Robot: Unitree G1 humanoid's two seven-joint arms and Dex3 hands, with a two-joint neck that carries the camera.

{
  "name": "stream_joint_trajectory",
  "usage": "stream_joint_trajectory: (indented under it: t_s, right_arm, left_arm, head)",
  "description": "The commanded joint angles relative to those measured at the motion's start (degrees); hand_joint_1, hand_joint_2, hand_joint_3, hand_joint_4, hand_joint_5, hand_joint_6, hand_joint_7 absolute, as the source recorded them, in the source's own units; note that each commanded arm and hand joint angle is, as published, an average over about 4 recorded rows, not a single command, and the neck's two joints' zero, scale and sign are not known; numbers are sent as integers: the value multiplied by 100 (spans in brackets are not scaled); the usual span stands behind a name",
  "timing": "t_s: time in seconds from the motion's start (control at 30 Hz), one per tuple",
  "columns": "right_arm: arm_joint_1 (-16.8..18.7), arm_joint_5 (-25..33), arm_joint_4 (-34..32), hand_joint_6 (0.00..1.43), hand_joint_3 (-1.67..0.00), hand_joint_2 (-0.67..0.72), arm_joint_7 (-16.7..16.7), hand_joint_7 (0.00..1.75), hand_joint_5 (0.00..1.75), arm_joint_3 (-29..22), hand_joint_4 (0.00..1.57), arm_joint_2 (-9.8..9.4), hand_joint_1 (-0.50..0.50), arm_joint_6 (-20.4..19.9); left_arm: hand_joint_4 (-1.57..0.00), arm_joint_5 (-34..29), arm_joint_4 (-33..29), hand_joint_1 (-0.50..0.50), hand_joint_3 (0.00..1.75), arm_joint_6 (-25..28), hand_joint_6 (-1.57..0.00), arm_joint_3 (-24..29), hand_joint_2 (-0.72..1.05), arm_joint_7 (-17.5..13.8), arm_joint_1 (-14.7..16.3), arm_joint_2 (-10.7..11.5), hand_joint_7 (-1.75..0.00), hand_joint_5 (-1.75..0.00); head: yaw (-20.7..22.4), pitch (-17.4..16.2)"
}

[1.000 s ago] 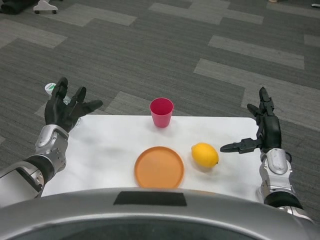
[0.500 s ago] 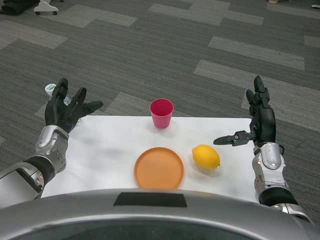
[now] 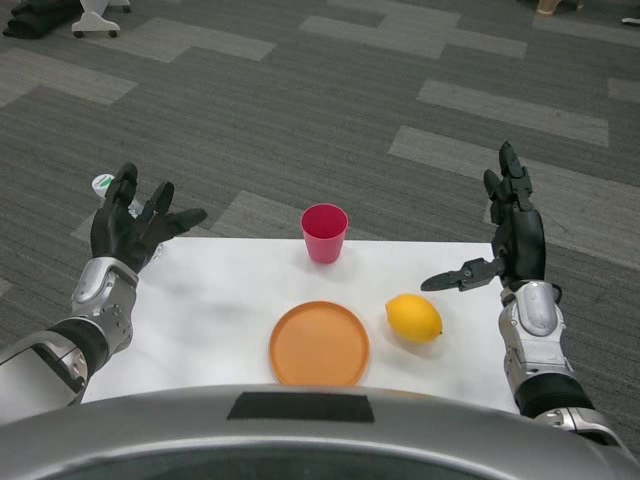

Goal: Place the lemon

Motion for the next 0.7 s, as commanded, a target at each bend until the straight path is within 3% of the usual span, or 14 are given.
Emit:
stream_joint_trajectory:
  t_s: [0.03, 0.7]
  right_arm:
    - [-143, 66, -69, 0, -16, 28, -30, 0, 29, 31, 0, -38, 0, -76]
    - [-205, 96, -25, 0, -16, 28, -34, 0, 29, 114, 0, -64, 0, -76]
  left_arm:
    - [-4, -7, 0, 50, 9, 1, 0, 30, 105, -20, -39, 27, 0, 0]
    - [-7, -7, -9, 50, 9, 1, 0, 21, 105, -20, -43, 36, 0, 0]
  head:
    - [10, 23]
    - [7, 27]
